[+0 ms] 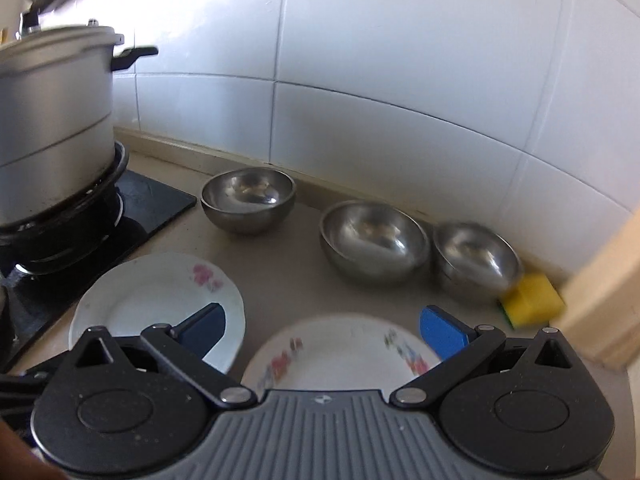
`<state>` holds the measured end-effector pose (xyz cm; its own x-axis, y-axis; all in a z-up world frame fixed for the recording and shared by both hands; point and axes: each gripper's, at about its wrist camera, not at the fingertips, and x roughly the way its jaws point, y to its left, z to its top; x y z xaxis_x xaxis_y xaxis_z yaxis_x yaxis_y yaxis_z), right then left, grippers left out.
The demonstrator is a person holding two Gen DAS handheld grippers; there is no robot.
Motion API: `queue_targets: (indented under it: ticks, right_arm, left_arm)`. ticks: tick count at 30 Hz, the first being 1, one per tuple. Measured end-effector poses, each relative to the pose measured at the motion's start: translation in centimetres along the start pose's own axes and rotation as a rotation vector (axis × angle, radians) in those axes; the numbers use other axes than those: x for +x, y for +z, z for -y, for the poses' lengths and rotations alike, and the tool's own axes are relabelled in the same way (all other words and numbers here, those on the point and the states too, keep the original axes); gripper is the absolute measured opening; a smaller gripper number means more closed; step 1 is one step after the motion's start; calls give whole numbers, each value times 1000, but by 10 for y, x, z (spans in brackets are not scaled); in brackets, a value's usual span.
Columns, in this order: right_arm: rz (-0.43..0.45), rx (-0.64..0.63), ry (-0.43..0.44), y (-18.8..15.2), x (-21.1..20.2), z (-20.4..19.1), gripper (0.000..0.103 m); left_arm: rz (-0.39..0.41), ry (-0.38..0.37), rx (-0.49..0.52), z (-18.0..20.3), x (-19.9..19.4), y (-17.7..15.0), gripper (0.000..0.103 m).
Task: Organize plates and bowls
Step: 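Move both grippers to the plate beside the stove and close on its rim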
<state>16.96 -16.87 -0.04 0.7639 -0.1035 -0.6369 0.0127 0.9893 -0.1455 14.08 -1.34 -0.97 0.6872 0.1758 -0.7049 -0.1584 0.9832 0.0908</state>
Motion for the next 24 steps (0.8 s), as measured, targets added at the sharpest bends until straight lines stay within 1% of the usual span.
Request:
queue_targets:
  ticks: [3,5,8,12,14,16,18,20,23,24]
  right_arm:
    - [-24,-53,31,15,24,-10,88]
    - [-53,-85,33,23,41,-18,88]
    - [-97,-121,65,33,65,-28,88]
    - [-168,-87,125,38,92,-27,87]
    - [-201,-78,171,38,102,-26,84]
    - [-231,-80,202,39,110,-27,73]
    - [-262,-67,256,41,118,-27,68]
    - [-289,-38,313,44,126,-26,67]
    - [-321,-31,347,45,137,-25,65]
    - [-334,-27,371,45,139,-24,60]
  left_arm:
    - [-17,-18,-8,-7,17,10,97]
    - [-33,-36,-23,-11,28,15,97]
    - [-50,-55,-28,-14,41,17,97]
    - [-84,-59,-38,-20,56,17,97]
    - [-97,-65,-50,-23,62,16,96]
    - [-112,-73,-57,-23,68,16,92]
    - [-126,-77,-65,-22,74,17,90]
    - [-138,-76,-70,-21,78,16,90]
    - [-148,-71,-73,-20,81,16,90]
    - [-152,-71,-74,-19,82,17,89]
